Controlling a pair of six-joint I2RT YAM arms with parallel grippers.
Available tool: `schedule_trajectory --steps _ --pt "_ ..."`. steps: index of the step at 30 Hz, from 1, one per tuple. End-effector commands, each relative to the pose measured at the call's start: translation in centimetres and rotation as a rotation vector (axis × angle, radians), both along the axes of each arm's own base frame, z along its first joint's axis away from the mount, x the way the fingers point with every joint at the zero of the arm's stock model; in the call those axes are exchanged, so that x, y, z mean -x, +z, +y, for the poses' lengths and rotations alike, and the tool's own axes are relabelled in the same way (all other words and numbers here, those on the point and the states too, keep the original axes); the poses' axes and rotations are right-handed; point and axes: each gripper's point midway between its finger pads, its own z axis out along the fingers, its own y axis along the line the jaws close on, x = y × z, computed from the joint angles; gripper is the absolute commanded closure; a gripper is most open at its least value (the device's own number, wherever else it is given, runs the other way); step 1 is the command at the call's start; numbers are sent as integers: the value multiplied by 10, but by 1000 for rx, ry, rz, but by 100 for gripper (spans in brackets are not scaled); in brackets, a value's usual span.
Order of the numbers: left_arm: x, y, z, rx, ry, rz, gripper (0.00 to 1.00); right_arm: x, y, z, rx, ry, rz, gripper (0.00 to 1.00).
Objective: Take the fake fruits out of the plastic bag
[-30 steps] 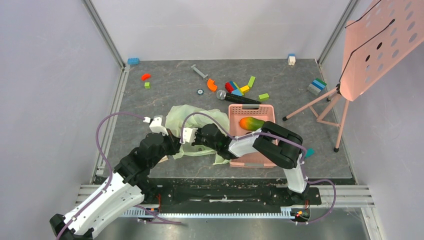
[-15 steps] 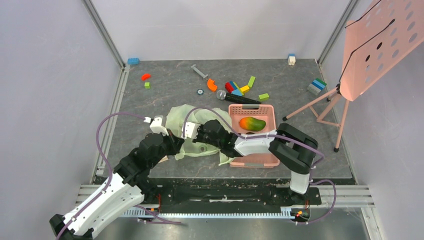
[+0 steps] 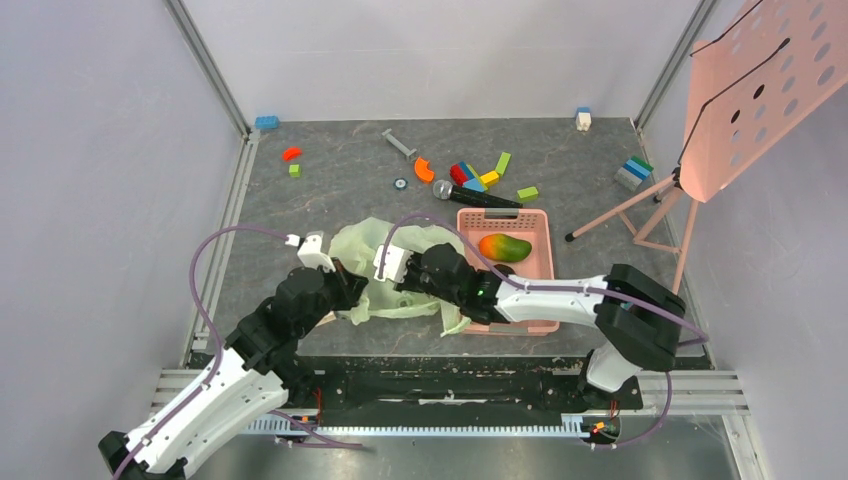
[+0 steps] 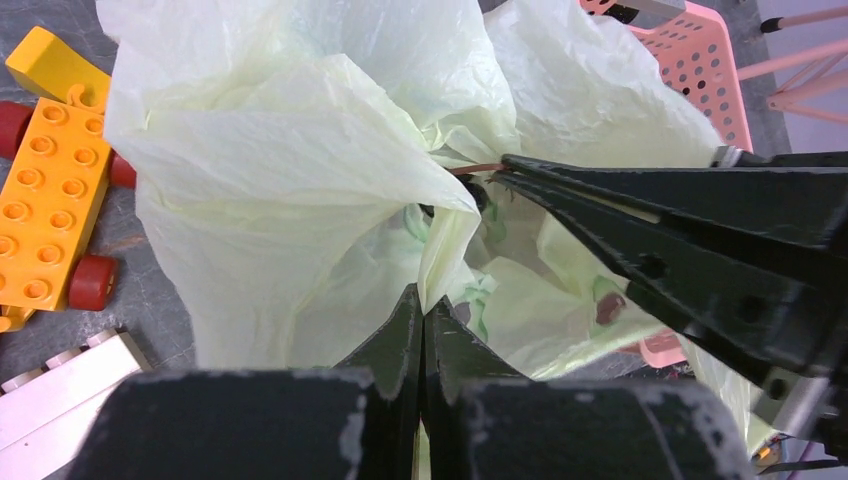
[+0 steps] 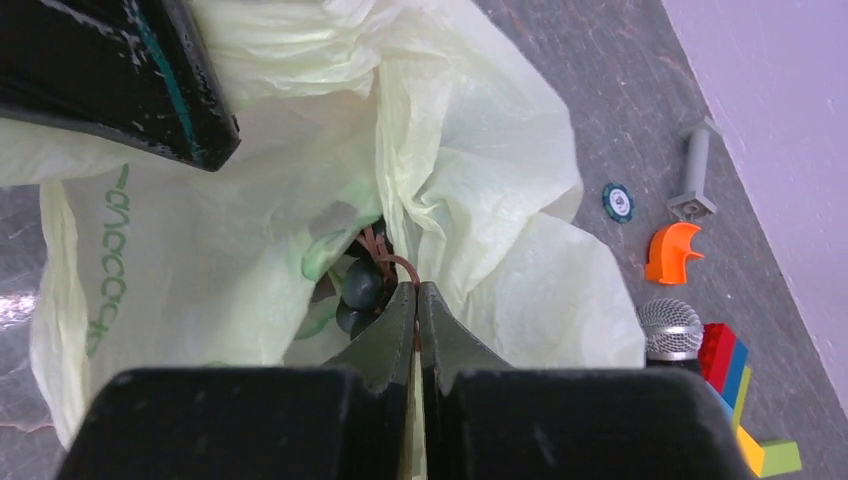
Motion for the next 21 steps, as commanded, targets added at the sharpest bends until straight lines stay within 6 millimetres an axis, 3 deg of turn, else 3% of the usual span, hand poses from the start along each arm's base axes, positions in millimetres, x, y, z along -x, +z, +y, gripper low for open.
schedule_trajectory --steps 1,13,21 --pt "-2 15 -2 47 12 -29 98 5 43 -8 -100 -32 -8 100" --pt "-4 13 -8 57 5 -12 98 29 96 -21 -202 47 -13 100" --pt "-4 13 -10 60 -3 -10 98 40 154 -19 -360 97 -36 100"
